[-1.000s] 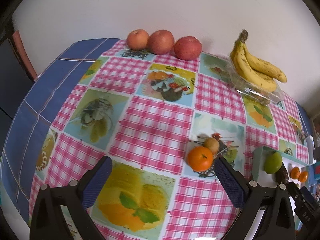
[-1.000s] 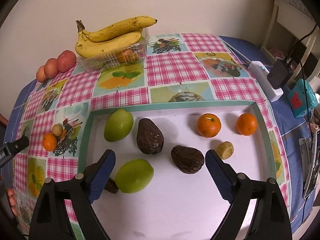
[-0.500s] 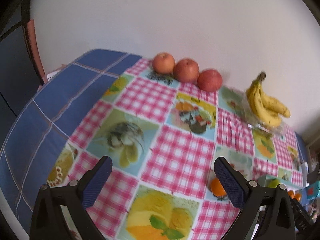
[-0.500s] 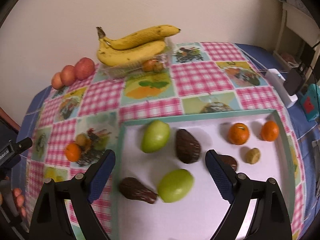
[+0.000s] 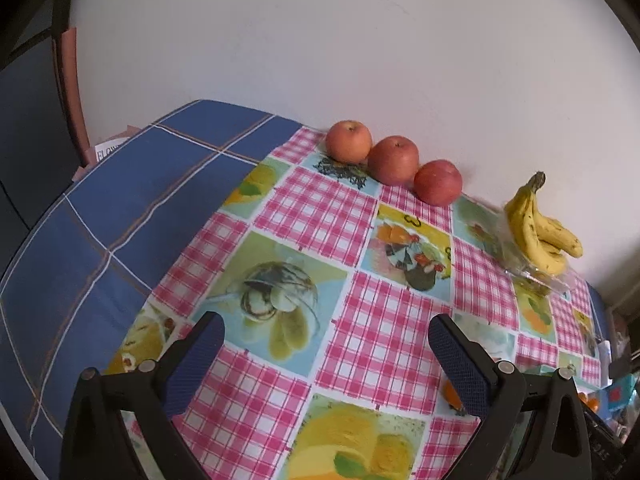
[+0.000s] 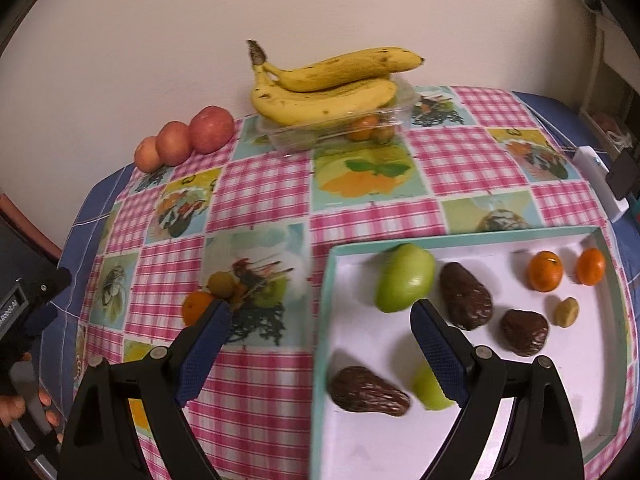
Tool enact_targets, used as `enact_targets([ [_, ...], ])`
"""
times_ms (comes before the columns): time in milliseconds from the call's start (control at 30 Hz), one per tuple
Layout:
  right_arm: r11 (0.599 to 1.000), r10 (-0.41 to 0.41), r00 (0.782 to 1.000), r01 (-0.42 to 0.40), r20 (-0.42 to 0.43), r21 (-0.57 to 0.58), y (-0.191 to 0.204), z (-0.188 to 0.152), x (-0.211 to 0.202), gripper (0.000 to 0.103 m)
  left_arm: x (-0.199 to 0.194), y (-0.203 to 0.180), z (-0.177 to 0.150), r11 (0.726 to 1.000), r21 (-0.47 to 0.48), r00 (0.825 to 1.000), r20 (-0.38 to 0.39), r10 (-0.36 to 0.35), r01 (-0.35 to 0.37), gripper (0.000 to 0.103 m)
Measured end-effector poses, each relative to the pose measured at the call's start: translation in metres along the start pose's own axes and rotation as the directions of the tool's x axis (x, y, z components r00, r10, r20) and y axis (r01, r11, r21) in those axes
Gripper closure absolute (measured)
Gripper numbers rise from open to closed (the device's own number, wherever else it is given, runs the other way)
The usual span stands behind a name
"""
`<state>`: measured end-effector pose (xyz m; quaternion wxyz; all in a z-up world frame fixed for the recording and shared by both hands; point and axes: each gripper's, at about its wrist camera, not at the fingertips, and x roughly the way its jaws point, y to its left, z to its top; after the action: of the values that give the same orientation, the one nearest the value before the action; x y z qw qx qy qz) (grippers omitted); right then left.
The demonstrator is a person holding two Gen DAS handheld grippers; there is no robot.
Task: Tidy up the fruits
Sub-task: 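Move both grippers back toward the orange on the cloth, then grasp the orange with the left gripper while the right moves toward the cloth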
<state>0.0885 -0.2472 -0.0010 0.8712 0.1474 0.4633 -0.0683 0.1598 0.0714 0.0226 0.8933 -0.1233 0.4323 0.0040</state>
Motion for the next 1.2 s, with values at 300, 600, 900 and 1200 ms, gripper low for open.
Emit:
enact_targets([
  [300, 0.999, 0.038, 0.999, -0.038, -0.014, -0.033, 0.029, 0.005, 0.015, 0.011, 0.009, -0.01, 0.001, 1.0, -0.01, 1.0, 0.017, -0.026, 0.026, 0.0],
  [600, 1.0, -0.004, 1.0, 0.003, -0.014, -0.026, 0.031, 0.017, 0.024, 0.011, 0.027, -0.034, -0.007, 0.998, -0.001, 0.997, -0.037, -0.069, 0.069, 0.001],
  [900, 0.999, -0.052, 0.999, 0.053, -0.012, 0.015, 0.013, 0.028, 0.026, 0.011, 0.038, -0.059, -0.016, 0.996, 0.056, 0.994, -0.093, -0.064, 0.07, 0.002],
  [1200, 0.996, -0.091, 0.995, 0.091, -0.029, 0.002, -0.004, 0.032, 0.028, 0.011, 0.048, -0.08, -0.029, 0.992, 0.079, 0.985, -0.15, -0.088, 0.101, 0.007],
])
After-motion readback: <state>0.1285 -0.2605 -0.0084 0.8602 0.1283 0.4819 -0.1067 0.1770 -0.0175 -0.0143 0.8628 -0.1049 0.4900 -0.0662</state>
